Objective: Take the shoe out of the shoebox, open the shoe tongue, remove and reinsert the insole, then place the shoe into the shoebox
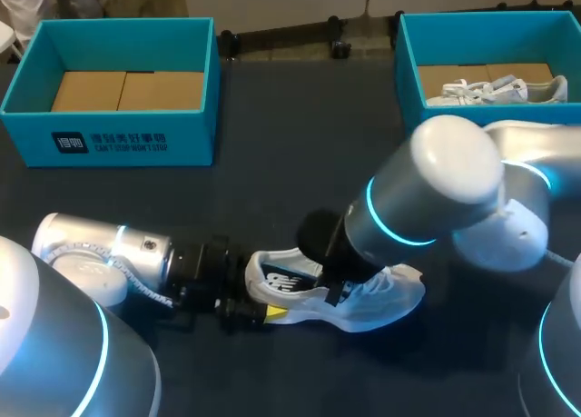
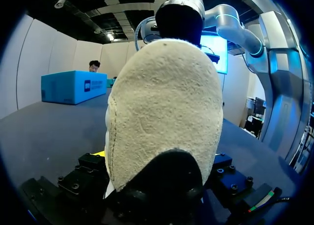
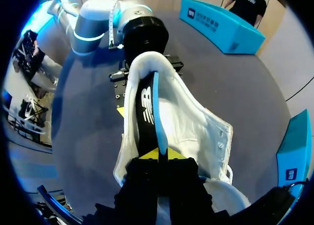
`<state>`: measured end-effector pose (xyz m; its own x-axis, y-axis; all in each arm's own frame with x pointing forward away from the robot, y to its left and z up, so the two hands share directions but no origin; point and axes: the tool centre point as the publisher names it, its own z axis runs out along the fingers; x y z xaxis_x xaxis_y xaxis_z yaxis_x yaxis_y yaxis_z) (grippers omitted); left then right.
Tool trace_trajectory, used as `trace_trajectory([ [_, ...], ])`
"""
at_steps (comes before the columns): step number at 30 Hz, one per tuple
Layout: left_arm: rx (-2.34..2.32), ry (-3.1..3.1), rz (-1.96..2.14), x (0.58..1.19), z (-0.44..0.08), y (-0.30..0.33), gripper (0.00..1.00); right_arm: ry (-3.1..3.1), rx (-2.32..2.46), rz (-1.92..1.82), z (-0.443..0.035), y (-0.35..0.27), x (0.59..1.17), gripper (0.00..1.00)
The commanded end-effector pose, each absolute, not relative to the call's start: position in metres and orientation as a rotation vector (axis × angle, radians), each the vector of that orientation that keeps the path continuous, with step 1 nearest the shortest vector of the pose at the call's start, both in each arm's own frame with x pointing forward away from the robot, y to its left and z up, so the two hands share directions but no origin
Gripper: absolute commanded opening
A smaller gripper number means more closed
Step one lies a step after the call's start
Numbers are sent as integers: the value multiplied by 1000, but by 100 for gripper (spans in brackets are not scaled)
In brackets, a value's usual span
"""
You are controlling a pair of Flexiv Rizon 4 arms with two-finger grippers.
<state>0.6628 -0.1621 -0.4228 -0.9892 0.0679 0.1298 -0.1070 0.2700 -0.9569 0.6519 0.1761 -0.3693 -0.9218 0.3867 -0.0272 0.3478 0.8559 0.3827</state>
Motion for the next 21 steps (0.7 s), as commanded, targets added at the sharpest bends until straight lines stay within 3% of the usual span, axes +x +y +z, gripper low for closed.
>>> trace_trajectory([
  [1, 36, -2388, 1811, 665, -428, -162, 0, 2886, 564, 739, -365, 163, 651, 0],
  [21, 36, -2388, 1811, 665, -428, -162, 0, 2805, 442, 986, -352, 159, 654, 0],
])
